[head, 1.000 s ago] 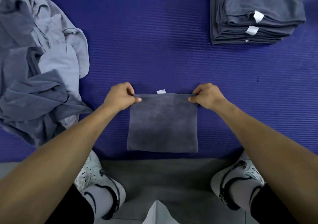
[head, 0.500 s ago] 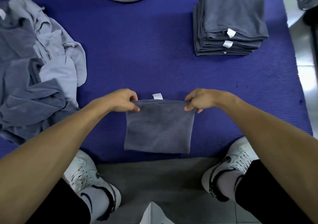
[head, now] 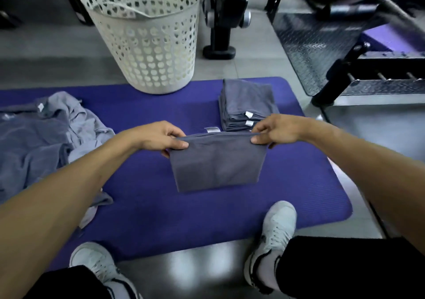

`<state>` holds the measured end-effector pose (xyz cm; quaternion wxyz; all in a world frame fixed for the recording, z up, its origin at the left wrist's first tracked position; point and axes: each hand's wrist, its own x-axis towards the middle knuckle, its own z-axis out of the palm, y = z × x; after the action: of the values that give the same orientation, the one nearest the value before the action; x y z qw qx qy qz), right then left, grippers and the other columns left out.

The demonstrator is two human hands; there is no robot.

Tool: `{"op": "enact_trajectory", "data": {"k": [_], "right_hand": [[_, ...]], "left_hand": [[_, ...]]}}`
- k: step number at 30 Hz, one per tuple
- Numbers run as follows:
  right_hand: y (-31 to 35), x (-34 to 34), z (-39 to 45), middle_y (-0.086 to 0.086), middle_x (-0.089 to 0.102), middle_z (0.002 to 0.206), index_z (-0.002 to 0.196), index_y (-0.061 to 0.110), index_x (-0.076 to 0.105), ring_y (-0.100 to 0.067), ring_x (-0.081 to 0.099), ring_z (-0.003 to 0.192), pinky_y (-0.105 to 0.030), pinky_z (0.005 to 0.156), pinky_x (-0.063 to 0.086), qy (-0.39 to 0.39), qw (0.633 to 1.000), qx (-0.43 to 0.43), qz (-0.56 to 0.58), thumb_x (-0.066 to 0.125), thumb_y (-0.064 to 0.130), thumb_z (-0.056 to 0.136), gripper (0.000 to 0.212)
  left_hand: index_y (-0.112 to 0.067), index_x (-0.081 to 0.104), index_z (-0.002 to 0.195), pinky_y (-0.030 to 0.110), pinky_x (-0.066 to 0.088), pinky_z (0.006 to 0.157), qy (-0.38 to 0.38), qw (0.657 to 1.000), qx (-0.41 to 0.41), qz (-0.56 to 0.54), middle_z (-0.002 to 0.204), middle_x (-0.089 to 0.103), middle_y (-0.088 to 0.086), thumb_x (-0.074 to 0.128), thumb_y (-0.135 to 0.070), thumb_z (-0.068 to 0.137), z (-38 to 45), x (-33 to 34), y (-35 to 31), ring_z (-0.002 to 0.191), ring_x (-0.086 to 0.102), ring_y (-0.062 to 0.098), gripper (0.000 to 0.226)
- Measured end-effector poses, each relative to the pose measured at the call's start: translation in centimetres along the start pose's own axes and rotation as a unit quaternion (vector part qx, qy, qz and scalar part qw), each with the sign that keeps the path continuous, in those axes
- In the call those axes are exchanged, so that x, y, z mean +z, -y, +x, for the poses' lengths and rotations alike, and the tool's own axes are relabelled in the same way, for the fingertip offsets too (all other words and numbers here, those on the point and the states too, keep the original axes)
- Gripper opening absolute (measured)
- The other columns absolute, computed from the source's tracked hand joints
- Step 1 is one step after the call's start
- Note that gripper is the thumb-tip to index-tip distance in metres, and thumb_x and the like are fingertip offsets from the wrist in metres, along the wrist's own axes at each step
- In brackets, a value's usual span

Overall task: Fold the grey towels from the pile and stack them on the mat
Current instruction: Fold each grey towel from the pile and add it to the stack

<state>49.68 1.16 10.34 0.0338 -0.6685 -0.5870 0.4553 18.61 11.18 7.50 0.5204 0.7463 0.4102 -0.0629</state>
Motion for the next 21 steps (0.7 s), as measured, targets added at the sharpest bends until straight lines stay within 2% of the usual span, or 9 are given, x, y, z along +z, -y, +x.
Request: {"op": "enact_trajectory", "data": {"k": [3, 5, 7, 9, 11, 13, 15, 17, 21], "right_hand": [[-1.4, -1.7, -0.7, -0.001, 0.066, 0.084, 0.092, 0.010, 0.068, -0.012, 0.061, 0.079, -0.032, 0.079, 0.057, -0.035, 0.999, -0.014, 0.007, 0.061, 0.026, 0.098, 0.019], [-3.0, -2.2, 0.2, 0.000, 0.063, 0.076, 0.083, 0.011, 0.065, -0.013, 0.059, 0.073, -0.029, 0.072, 0.054, -0.049, 0.999, -0.012, 0.002, 0.063, 0.024, 0.096, 0.019], [-4.8, -2.7, 1.6, -0.001, 0.060, 0.072, 0.074, 0.012, 0.060, -0.016, 0.058, 0.070, -0.031, 0.070, 0.054, -0.036, 0.999, 0.007, -0.011, 0.064, 0.022, 0.095, 0.024], [-6.2, -3.6, 3.1, -0.003, 0.060, 0.072, 0.075, 0.013, 0.058, -0.018, 0.057, 0.069, -0.033, 0.070, 0.052, -0.045, 0.998, 0.023, -0.028, 0.063, 0.023, 0.095, 0.023], [-6.8, -5.9, 4.7, -0.003, 0.059, 0.076, 0.083, 0.013, 0.058, -0.019, 0.055, 0.071, -0.027, 0.063, 0.042, -0.105, 0.992, 0.016, -0.065, 0.062, 0.023, 0.095, 0.016], [-6.8, -8.9, 6.5, -0.006, 0.061, 0.089, 0.093, 0.013, 0.060, -0.021, 0.052, 0.082, -0.024, 0.067, 0.033, -0.204, 0.974, -0.009, -0.101, 0.061, 0.019, 0.094, 0.006], [-6.5, -12.5, 8.3, -0.013, 0.066, 0.100, 0.103, 0.008, 0.064, -0.025, 0.057, 0.091, -0.024, 0.072, 0.033, -0.301, 0.950, -0.038, -0.074, 0.060, 0.013, 0.093, 0.012], [-6.5, -15.9, 10.0, -0.017, 0.069, 0.101, 0.105, 0.005, 0.064, -0.032, 0.061, 0.095, -0.032, 0.076, 0.041, -0.365, 0.927, -0.061, -0.058, 0.059, 0.008, 0.091, 0.016], [-8.9, -18.8, 13.4, -0.015, 0.069, 0.099, 0.108, 0.005, 0.063, -0.033, 0.060, 0.093, -0.035, 0.076, 0.041, -0.424, 0.902, -0.066, -0.053, 0.058, 0.007, 0.091, 0.018]], "left_hand": [[-0.011, 0.069, 0.106, 0.032, 0.057, 0.076, -0.047, 0.999, 0.007, 0.009, 0.096, 0.071, 0.007, 0.058, -0.024, 0.099, 1.4, 0.8, -2.2, 0.083, 0.066, 0.015, 0.018], [-0.015, 0.068, 0.103, 0.031, 0.056, 0.076, -0.079, 0.996, 0.005, 0.049, 0.096, 0.072, 0.004, 0.058, -0.027, 0.099, 3.5, 1.6, -2.7, 0.080, 0.067, 0.017, 0.016], [-0.022, 0.065, 0.099, 0.036, 0.056, 0.080, -0.076, 0.991, -0.003, 0.107, 0.095, 0.071, 0.000, 0.058, -0.030, 0.098, 6.3, 2.0, -3.0, 0.083, 0.068, 0.018, 0.010], [-0.024, 0.061, 0.097, 0.039, 0.053, 0.080, -0.089, 0.984, -0.015, 0.156, 0.096, 0.068, -0.001, 0.058, -0.029, 0.098, 9.1, 1.8, -3.8, 0.085, 0.065, 0.019, 0.006], [-0.023, 0.059, 0.097, 0.038, 0.051, 0.077, -0.152, 0.973, -0.010, 0.173, 0.096, 0.065, -0.001, 0.057, -0.027, 0.098, 11.9, 0.5, -5.4, 0.084, 0.063, 0.019, 0.004], [-0.021, 0.057, 0.099, 0.038, 0.050, 0.076, -0.230, 0.958, 0.017, 0.172, 0.097, 0.065, 0.001, 0.056, -0.024, 0.097, 14.5, -1.7, -7.5, 0.085, 0.061, 0.021, 0.004], [-0.017, 0.058, 0.102, 0.035, 0.048, 0.076, -0.293, 0.937, 0.056, 0.179, 0.099, 0.066, 0.006, 0.057, -0.019, 0.096, 17.0, -4.4, -9.9, 0.087, 0.060, 0.025, 0.006], [-0.014, 0.059, 0.106, 0.035, 0.047, 0.079, -0.334, 0.919, 0.090, 0.186, 0.101, 0.067, 0.010, 0.059, -0.014, 0.094, 19.7, -6.6, -12.0, 0.091, 0.060, 0.027, 0.012], [-0.015, 0.058, 0.109, 0.041, 0.049, 0.082, -0.396, 0.896, 0.126, 0.157, 0.102, 0.066, 0.007, 0.056, -0.009, 0.094, 25.7, -7.0, -13.5, 0.094, 0.059, 0.027, 0.017]]}}
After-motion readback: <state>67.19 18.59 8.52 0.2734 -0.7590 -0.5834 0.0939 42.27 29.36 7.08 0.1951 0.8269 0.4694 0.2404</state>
